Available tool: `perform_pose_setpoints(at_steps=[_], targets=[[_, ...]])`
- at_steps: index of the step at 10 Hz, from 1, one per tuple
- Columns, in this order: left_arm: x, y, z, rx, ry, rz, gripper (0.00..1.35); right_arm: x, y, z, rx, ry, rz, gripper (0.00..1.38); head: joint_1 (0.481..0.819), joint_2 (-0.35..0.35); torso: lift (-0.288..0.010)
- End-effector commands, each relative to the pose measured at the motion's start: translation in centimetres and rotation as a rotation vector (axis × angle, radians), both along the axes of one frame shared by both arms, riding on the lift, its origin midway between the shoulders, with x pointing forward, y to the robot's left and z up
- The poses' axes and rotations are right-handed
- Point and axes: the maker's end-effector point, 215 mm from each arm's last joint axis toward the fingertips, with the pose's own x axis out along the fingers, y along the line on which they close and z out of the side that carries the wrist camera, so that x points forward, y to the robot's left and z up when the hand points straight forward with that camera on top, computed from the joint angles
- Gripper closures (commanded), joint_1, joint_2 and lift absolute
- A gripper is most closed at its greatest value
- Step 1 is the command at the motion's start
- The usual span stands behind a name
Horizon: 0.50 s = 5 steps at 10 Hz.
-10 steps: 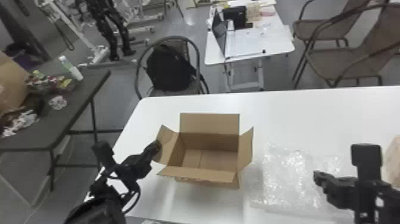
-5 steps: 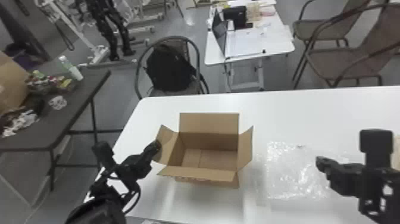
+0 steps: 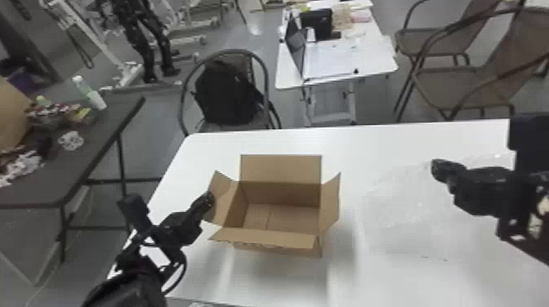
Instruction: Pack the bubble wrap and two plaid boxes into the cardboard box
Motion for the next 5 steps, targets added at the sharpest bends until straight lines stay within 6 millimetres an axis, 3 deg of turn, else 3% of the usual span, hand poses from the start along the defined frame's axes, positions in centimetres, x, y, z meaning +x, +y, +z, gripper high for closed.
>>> perform_pose_setpoints(at_steps=[1,5], targets=[[0.0,-0.2,-0.1,-0.001,0.002,-0.003,1.20,0.8,0.5,2.5,0.018,-0.041,0.018,1.23,0.695,0.301,-0.050],[0.5,-0.9,-0.2,-0.002,0.004,-0.013,1.20,1.9,0.1,13.9,0.029,-0.222,0.033,1.23,0.695,0.296,-0.050]])
